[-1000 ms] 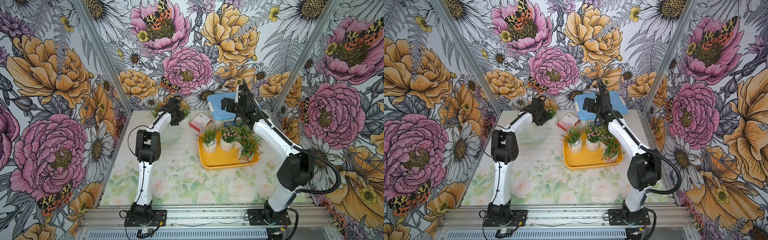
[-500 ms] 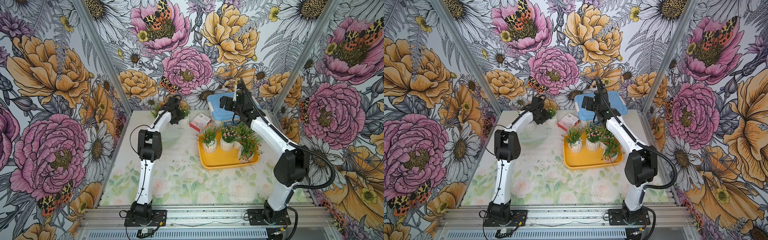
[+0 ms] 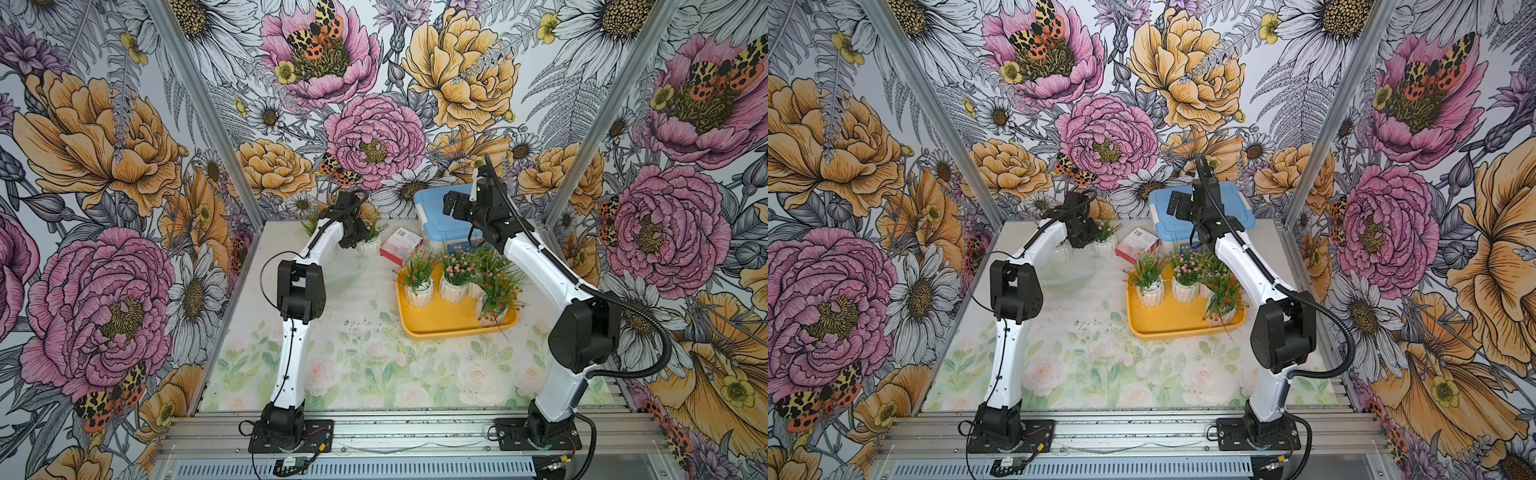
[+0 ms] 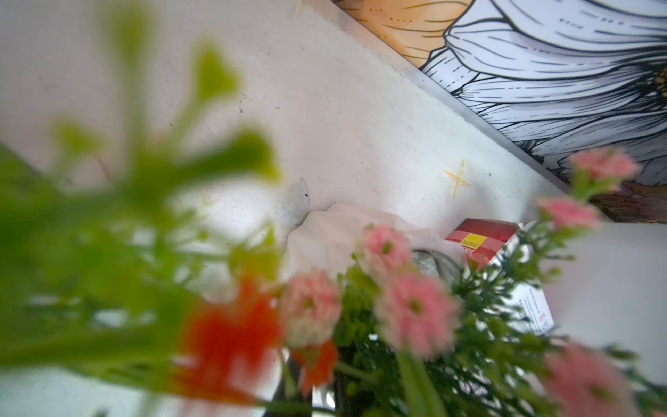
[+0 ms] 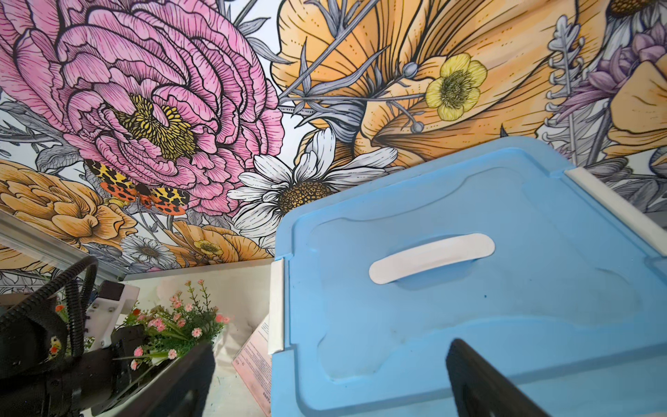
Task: Put the potted gypsophila into the storage box
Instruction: Pick up the baby's breath potted plant from the center of the board.
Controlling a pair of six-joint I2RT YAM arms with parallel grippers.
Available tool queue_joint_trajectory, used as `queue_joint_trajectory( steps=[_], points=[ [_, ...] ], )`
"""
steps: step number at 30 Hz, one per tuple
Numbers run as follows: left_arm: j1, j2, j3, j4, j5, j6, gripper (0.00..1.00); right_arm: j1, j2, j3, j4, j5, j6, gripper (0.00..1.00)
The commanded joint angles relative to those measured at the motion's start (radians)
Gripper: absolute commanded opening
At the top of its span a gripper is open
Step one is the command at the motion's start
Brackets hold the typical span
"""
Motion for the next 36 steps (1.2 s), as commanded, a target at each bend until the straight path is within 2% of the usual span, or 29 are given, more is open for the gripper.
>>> queue_joint_trajectory(
  steps=[1,4,13,26,36],
  points=[
    [-0.009,0.038,0.012,-0.077,0.001,0.024,0.07,-0.01,-0.007,0.007,0.008,0.003,-0.014,1.0],
    [-0.014,0.037,0.014,-0.077,0.001,0.024,0.0,-0.013,-0.016,-0.003,0.007,0.004,-0.015,1.0],
    [-0.019,-0.021,0.009,-0.074,-0.05,0.024,0.0,-0.016,-0.081,-0.057,0.007,0.005,-0.032,0.99],
    [-0.052,-0.234,-0.117,-0.072,-0.159,0.042,0.0,-0.022,-0.382,-0.353,0.007,0.077,-0.034,1.0],
    [-0.16,-0.462,-0.294,-0.073,-0.258,0.015,0.0,-0.059,-0.612,-0.532,0.004,0.073,-0.039,0.99]
  ],
)
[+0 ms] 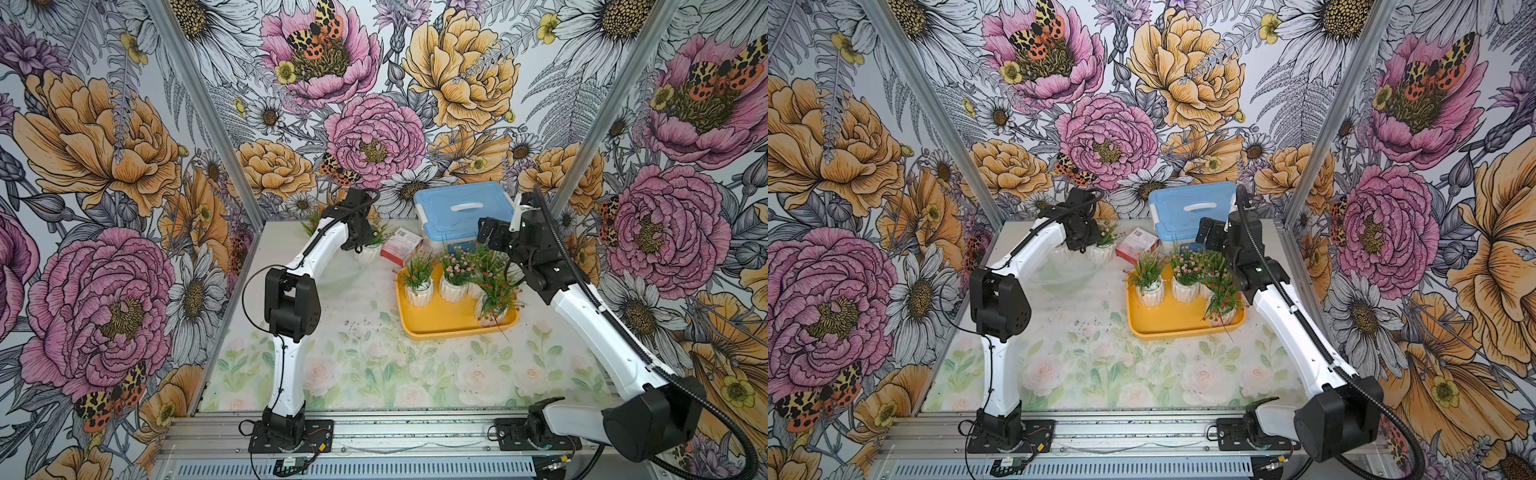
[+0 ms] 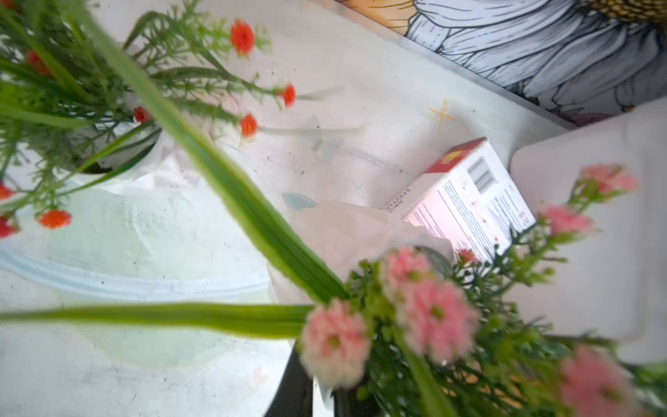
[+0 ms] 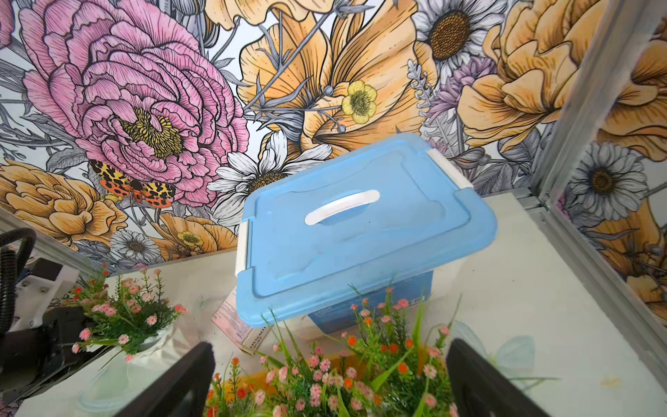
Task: Put the potted gypsophila into the storage box
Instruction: Pick up the baby's breath potted plant from the center of the board.
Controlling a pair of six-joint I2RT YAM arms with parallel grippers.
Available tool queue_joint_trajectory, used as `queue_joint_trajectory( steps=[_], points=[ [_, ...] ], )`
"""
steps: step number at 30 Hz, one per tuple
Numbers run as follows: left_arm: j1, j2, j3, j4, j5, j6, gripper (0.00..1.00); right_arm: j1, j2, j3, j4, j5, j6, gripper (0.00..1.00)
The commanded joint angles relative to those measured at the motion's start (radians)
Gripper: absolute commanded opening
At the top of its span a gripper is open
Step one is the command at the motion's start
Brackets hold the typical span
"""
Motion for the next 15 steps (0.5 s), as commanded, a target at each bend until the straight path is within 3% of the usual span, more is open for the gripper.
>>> queue_joint_trajectory(
  steps=[1,11,15],
  points=[
    [-0.042,-0.145,-0.053,0.031,-0.089,-0.021,0.0,-0.013,-0.073,-0.044,0.002,0.009,-0.019,0.99],
    [-0.229,-0.458,-0.261,0.032,-0.25,-0.025,0.0,-0.026,-0.28,-0.181,-0.059,-0.036,0.015,0.99],
    [-0.301,-0.522,-0.293,0.034,-0.259,-0.04,0.0,-0.025,-0.352,-0.226,-0.091,-0.056,0.044,0.99]
  ],
)
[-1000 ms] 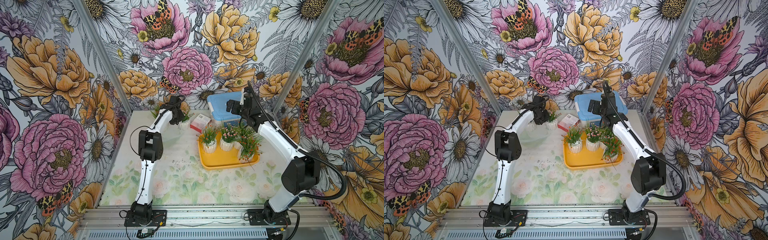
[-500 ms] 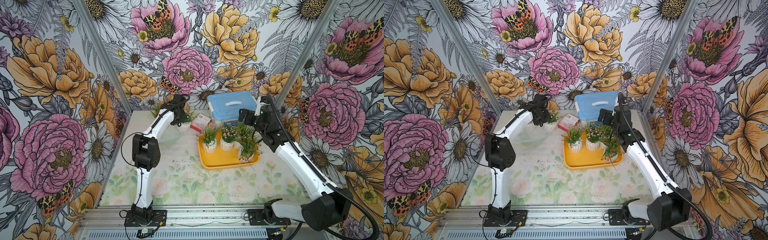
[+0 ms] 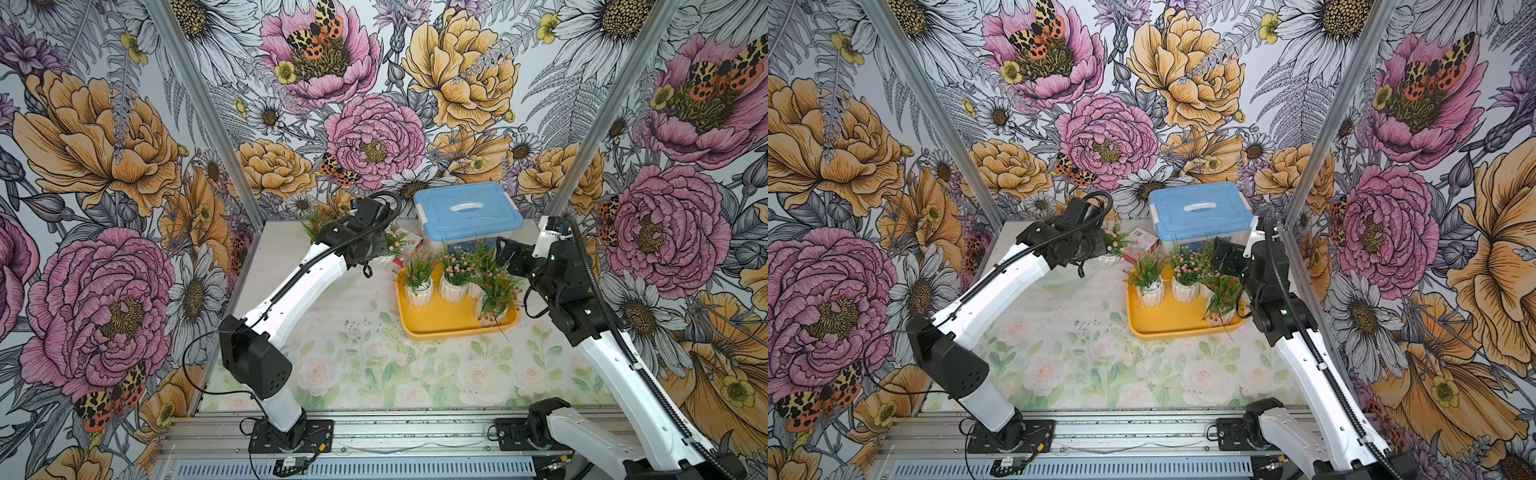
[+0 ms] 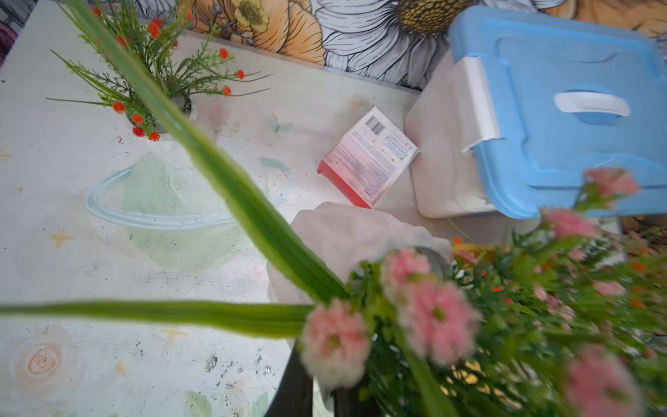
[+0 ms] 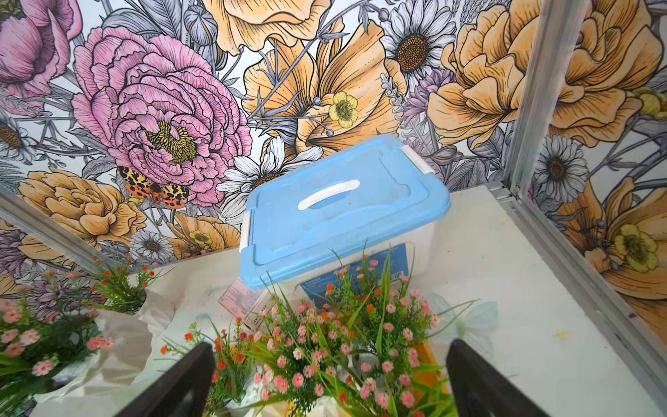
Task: Put the potted gypsophila into the storage box
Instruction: Pick up the baby's breath potted plant from the center of the board, then place the baby's breath potted plant at the storage box.
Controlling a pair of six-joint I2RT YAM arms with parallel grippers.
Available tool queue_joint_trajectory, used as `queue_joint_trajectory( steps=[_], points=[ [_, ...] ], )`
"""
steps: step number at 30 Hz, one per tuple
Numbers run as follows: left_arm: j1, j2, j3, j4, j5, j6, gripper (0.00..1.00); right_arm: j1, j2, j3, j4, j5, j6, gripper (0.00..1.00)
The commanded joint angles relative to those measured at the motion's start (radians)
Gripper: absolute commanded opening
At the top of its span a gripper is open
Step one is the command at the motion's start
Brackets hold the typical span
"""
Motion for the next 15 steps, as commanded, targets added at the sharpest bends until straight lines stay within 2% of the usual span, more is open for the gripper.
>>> queue_joint_trajectory(
  steps=[1,6,10,12,15],
  points=[
    [-0.058,-0.069,-0.019,0.044,-0.069,-0.022,0.0,-0.008,-0.06,-0.029,-0.048,-0.038,0.029,0.99],
    [-0.169,-0.108,-0.074,0.117,-0.036,-0.055,0.0,-0.007,-0.152,-0.051,-0.12,-0.075,0.038,0.99],
    [-0.2,-0.151,-0.227,0.33,0.082,-0.141,0.0,-0.007,-0.236,-0.072,-0.184,-0.064,0.047,0.99],
    [-0.219,-0.152,-0.261,0.374,0.069,-0.162,0.0,-0.007,-0.276,-0.077,-0.228,-0.058,0.051,1.0],
    [-0.258,-0.112,-0.238,0.376,0.041,-0.155,0.0,-0.007,-0.333,-0.089,-0.287,-0.048,0.067,1.0]
  ],
)
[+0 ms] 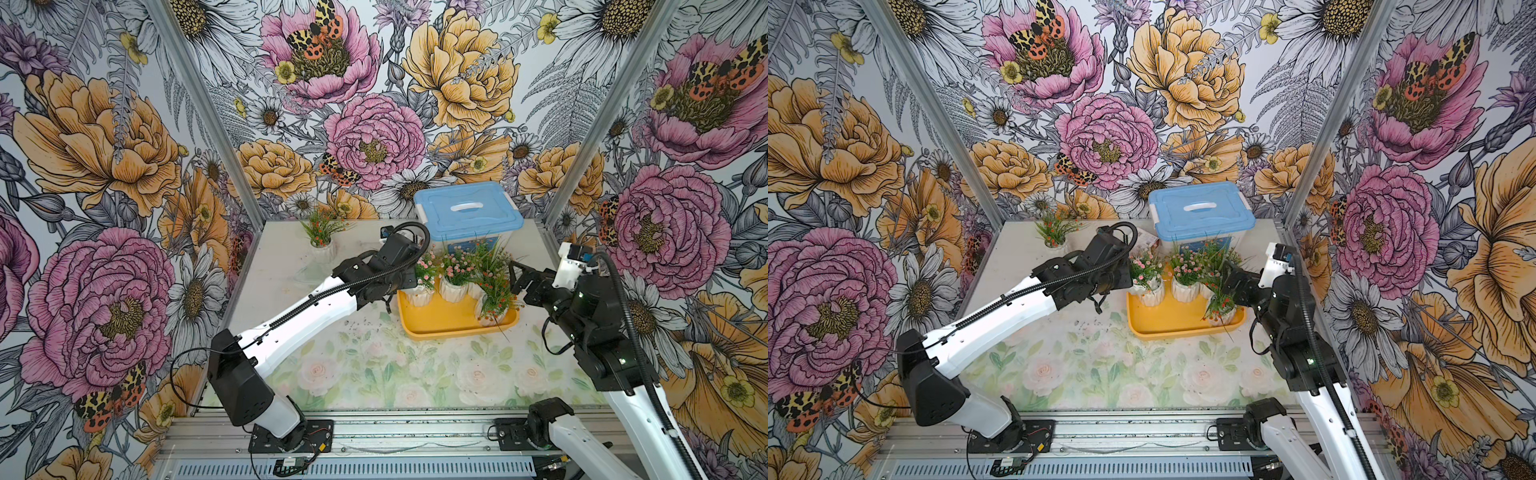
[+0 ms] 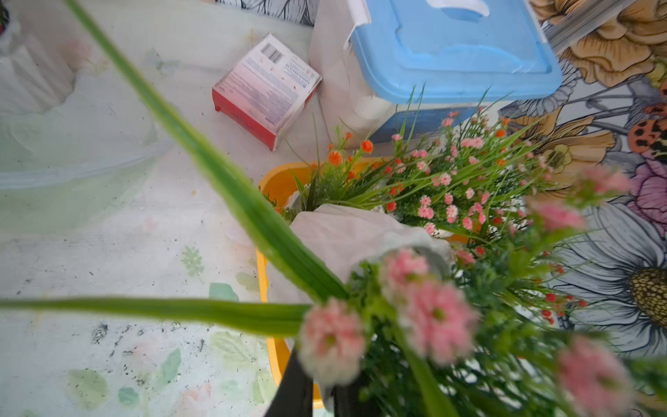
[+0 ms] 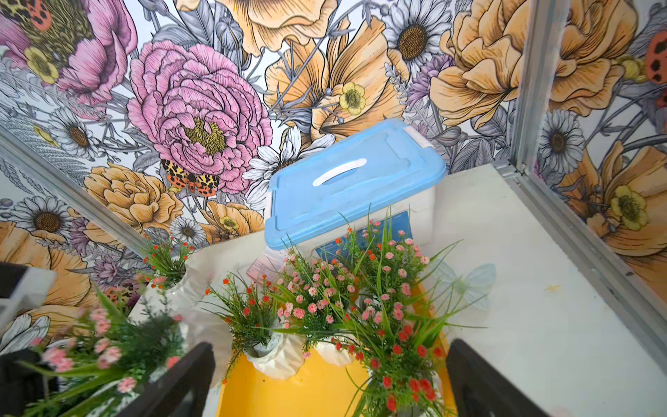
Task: Put the potted gypsophila into the storage box
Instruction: Place the baby's breath potted plant at the storage box.
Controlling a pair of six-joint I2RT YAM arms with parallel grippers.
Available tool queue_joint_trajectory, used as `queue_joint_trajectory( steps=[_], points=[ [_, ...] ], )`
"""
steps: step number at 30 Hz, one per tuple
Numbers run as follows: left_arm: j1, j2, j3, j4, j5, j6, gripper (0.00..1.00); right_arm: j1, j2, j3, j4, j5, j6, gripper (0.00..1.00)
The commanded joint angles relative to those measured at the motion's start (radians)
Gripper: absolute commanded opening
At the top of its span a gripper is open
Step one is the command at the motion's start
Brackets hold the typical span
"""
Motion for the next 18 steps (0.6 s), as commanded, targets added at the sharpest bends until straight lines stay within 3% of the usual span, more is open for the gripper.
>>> queue_joint_trajectory(
  steps=[1,11,18],
  points=[
    [-0.036,0.009,0.045,0.167,0.0,-0.035,0.0,-0.007,-0.062,-0.019,-0.103,0.006,0.03,0.99],
    [-0.114,0.197,0.103,0.227,0.049,-0.049,0.0,-0.007,-0.139,0.004,-0.183,0.031,0.035,1.0],
    [-0.133,0.264,0.05,0.363,0.114,-0.099,0.0,-0.008,-0.139,0.023,-0.2,0.037,0.024,1.0]
  ],
)
